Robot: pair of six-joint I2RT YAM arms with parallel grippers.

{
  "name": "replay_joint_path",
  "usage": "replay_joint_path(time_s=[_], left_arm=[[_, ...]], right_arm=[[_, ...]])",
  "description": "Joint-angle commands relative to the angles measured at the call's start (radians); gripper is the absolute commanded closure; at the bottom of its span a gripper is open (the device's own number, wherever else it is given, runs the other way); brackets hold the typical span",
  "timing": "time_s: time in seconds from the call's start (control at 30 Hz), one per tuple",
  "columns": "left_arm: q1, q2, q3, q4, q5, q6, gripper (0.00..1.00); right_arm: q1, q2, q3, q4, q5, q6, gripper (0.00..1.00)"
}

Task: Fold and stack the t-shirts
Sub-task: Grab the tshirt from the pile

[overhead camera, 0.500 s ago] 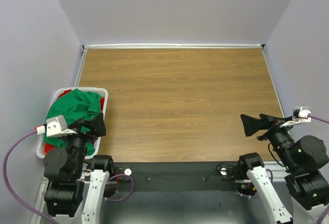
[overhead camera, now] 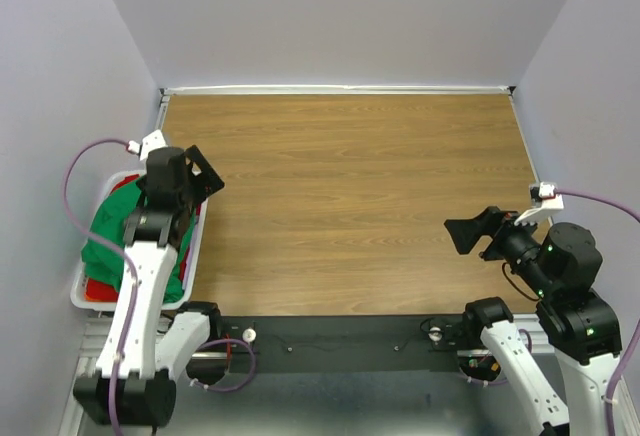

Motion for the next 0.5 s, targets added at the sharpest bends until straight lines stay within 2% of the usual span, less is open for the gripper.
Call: replay_joint_path(time_s=[0.0, 0.17, 0.47], left_arm=[[0.005, 0.138, 0.053, 0.01, -0.214, -0.021, 0.01], [0.006, 0.234, 0.06, 0.021, -0.362, -0.016, 0.03], [0.016, 0.333, -0.006, 0.097, -0.371, -0.012, 0.12]], right_arm=[[-0.006, 0.002, -0.008, -0.008, -0.07, 0.013, 0.0], [-0.006, -0.001, 0.0, -0.009, -0.087, 0.008, 0.0], [-0.006, -0.011, -0.023, -0.008, -0.079, 0.002, 0.0]])
